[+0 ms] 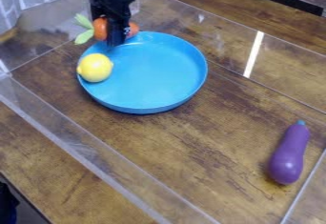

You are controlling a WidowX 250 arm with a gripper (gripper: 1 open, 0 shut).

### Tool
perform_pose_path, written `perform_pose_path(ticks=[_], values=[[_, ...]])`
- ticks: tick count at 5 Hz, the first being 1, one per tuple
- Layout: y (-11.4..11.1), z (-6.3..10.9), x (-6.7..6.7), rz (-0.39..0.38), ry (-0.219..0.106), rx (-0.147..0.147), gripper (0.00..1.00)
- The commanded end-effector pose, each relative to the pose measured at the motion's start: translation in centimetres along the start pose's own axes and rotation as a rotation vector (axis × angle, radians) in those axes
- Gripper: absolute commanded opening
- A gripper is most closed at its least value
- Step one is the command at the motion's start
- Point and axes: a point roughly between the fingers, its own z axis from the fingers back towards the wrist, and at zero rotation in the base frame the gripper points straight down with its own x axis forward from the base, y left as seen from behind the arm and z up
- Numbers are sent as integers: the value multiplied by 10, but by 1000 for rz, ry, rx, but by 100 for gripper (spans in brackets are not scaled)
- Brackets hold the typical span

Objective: Remove the carrot from the blue tray and put it on the table

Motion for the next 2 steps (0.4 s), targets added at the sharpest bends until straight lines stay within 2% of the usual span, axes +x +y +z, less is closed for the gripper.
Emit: perform_pose_path(ticks=[1, 2], values=[[29, 47, -9, 58, -78, 80, 0], [35, 51, -15, 70, -72, 87, 0]])
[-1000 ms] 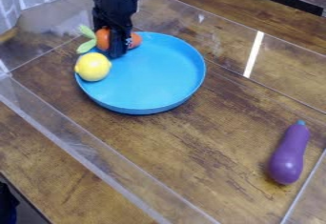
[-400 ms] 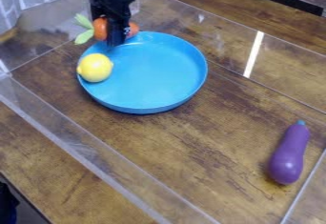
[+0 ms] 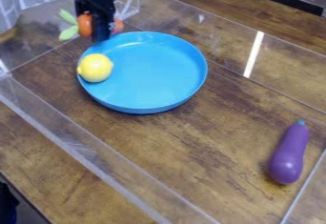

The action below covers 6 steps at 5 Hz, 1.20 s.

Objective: Remove the carrot from the blue tray and put it on the table

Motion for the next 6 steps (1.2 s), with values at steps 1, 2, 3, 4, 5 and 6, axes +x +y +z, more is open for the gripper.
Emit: perform_pose_path(ticks=[1, 2, 3, 4, 5, 6], values=[[22, 43, -5, 50, -68, 73, 0], [27, 41, -12, 71, -45, 76, 0], [32, 38, -17, 89, -23, 80, 0], [38, 33, -24, 109, 3, 85, 0], [44, 24, -30, 128, 31, 88, 0], [49, 12, -36, 145, 63, 90, 0]])
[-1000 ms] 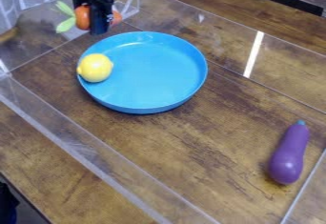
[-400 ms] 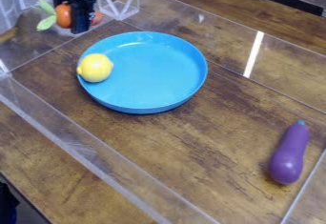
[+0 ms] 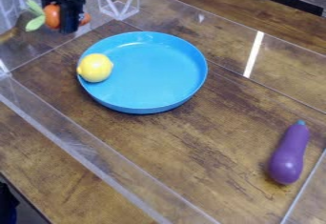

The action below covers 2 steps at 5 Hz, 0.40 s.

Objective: Remove the carrot from the blue tray and put it on the table

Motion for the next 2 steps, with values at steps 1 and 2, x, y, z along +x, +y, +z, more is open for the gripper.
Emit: perform_pose_path(ticks=[1, 2], values=[[16, 12, -1, 46, -23, 53, 0], [11, 3, -1, 56, 7, 62, 0]])
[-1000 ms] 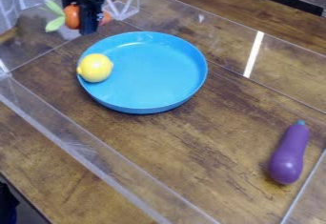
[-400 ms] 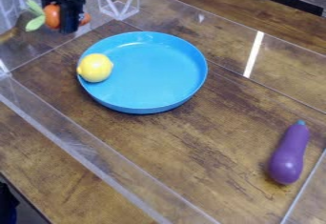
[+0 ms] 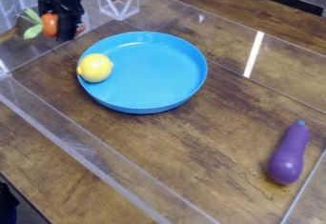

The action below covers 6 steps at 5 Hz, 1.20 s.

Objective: Remove the carrot from the blue tray and put it on the table

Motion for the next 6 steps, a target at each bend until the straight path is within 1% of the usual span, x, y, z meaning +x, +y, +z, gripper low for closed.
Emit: perform_pose_path(ticks=[1, 2, 3, 6], values=[[1, 9, 2, 24, -12, 37, 0], [0, 2, 2, 32, 11, 45, 0], [-1, 1, 0, 40, 26, 48, 0], [-3, 2, -6, 62, 71, 65, 0]])
